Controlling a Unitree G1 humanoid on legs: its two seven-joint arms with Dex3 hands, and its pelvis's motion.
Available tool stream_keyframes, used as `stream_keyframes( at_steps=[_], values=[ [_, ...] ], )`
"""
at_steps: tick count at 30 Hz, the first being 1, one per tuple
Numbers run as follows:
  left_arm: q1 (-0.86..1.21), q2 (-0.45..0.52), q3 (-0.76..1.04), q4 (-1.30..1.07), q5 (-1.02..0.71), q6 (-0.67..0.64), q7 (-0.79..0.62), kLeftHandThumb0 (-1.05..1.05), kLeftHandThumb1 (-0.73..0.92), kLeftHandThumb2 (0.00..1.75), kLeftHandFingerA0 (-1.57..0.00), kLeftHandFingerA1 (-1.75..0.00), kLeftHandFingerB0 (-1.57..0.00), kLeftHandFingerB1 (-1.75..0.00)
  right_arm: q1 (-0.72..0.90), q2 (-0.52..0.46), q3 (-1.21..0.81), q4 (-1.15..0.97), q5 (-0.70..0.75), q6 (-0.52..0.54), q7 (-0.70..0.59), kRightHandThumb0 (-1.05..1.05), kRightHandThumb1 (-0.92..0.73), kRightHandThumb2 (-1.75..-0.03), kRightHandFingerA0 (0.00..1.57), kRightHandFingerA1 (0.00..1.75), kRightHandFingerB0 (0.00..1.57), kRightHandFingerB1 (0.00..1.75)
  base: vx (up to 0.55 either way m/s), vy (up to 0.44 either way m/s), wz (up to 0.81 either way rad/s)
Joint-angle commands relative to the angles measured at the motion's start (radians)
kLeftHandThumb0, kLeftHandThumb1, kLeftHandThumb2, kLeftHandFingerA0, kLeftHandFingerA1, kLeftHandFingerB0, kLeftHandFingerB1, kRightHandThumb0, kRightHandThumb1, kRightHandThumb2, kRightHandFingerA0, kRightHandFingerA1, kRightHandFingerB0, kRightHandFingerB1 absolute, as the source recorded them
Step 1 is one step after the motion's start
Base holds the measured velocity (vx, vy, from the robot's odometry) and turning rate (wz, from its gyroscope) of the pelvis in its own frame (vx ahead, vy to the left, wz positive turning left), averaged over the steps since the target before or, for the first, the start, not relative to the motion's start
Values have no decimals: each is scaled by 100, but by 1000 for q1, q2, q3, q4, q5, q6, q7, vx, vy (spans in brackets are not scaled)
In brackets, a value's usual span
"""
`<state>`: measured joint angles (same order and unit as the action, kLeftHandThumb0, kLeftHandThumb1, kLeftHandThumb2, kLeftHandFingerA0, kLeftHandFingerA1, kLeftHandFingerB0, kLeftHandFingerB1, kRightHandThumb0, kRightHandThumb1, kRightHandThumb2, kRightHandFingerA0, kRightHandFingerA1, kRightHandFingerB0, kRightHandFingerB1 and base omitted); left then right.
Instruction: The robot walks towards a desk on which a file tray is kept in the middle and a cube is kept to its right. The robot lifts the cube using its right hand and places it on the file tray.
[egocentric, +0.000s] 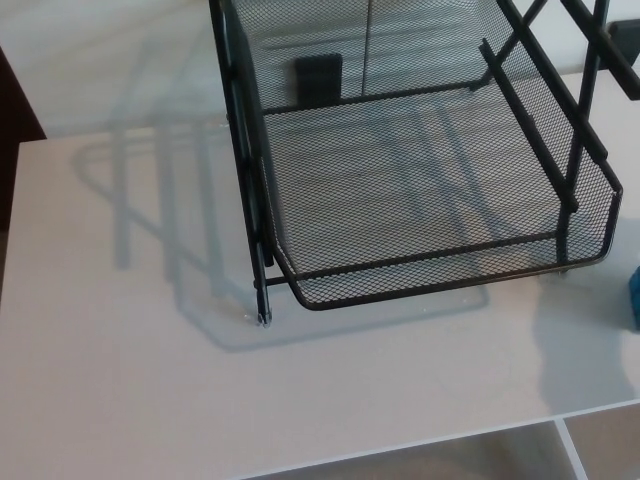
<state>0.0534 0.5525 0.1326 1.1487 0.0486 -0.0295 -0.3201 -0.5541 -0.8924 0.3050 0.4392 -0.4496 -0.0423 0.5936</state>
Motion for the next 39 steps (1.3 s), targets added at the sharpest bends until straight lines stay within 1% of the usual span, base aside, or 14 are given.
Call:
stream_keyframes(
  at_steps=[1, 6, 7, 8, 10, 11, 28, 30, 33, 34, 35, 36, 37, 39],
  values=[
    [9, 11, 14, -11, -22, -8, -21, -50, 92, 74, -26, -60, -27, -48, 32, -39, 20, -50, -34, 61, 120, -84, -48, -80, 0, 4, 2, 10, 0, 0, 0],
    [-1, 1, 21, 9, -21, -3, -7, -56, 92, 73, -25, -59, -29, -49, 67, -46, 55, -99, -74, 96, 168, -91, -52, -86, 0, 6, 0, 3, 0, 0, 0],
    [2, 0, 21, 11, -20, -16, -3, -54, 77, 112, -30, -64, -24, -56, 60, -37, 61, -100, -77, 126, 191, -91, -53, -86, 0, 5, 0, 1, 0, 0, 0],
    [10, 6, 7, -4, -7, -18, -4, -54, 78, 113, -30, -64, -21, -55, 47, -22, 74, -85, -84, 141, 207, -87, -52, -88, 0, 9, 0, 0, 0, 0, 0],
    [10, 7, 5, -5, -8, -18, -4, -54, 78, 113, -30, -64, -21, -55, 47, -21, 74, -89, -86, 147, 212, -87, -52, -88, 0, 9, 0, 0, 0, 0, 0],
    [13, 7, 16, -25, -22, 8, -8, -55, 92, 74, -27, -59, -30, -47, 40, -10, 81, -73, -90, 144, 207, -88, -51, -88, 0, 13, 0, 0, 0, 0, 0],
    [5, -3, 3, 17, -21, -20, -3, -57, 92, 74, -28, -60, -31, -48, 154, 157, 40, 11, -157, 136, -190, -64, -42, -69, 0, 0, 0, 9, 0, 0, 0],
    [1, -3, -1, 28, -16, -23, -2, -59, 92, 75, -28, -60, -29, -47, 202, 179, 32, 0, -170, 122, -279, -57, -32, -68, 0, 9, 0, 20, 0, 0, 0],
    [2, -2, -4, 24, -12, -21, 6, -59, 92, 74, -30, -60, -30, -47, 241, 206, 11, 18, -160, 85, -369, -41, -52, -56, 10, 35, 9, 28, 0, 0, 0],
    [6, 4, -11, 10, -8, -13, -5, -60, 92, 76, -28, -62, -28, -47, 266, 211, 27, 23, -194, 70, -438, -41, -57, -57, 39, 92, 16, 28, 0, 0, 0],
    [13, 6, -8, 7, -10, -19, -10, -58, 92, 74, -27, -59, -28, -46, 278, 203, 50, 41, -232, 28, -515, -40, -59, -58, 65, 76, 24, 29, 0, 0, 0],
    [18, 6, -14, 11, -3, -43, -4, -58, 92, 76, -27, -60, -29, -48, 296, 203, 74, 68, -277, -1, -623, -26, -63, -59, 82, 123, 42, 35, 0, 0, 0],
    [17, 5, -16, 19, 0, -54, -1, -58, 92, 76, -28, -61, -29, -48, 307, 201, 86, 82, -296, -18, -676, -22, -68, -64, 76, 149, 50, 39, 0, 0, 0],
    [15, 3, -16, 22, -1, -50, -7, -54, 92, 74, -26, -60, -27, -48, 321, 191, 99, 90, -308, -22, -696, -20, -74, -65, 77, 145, 63, 43, 0, 0, 0]
  ],
)
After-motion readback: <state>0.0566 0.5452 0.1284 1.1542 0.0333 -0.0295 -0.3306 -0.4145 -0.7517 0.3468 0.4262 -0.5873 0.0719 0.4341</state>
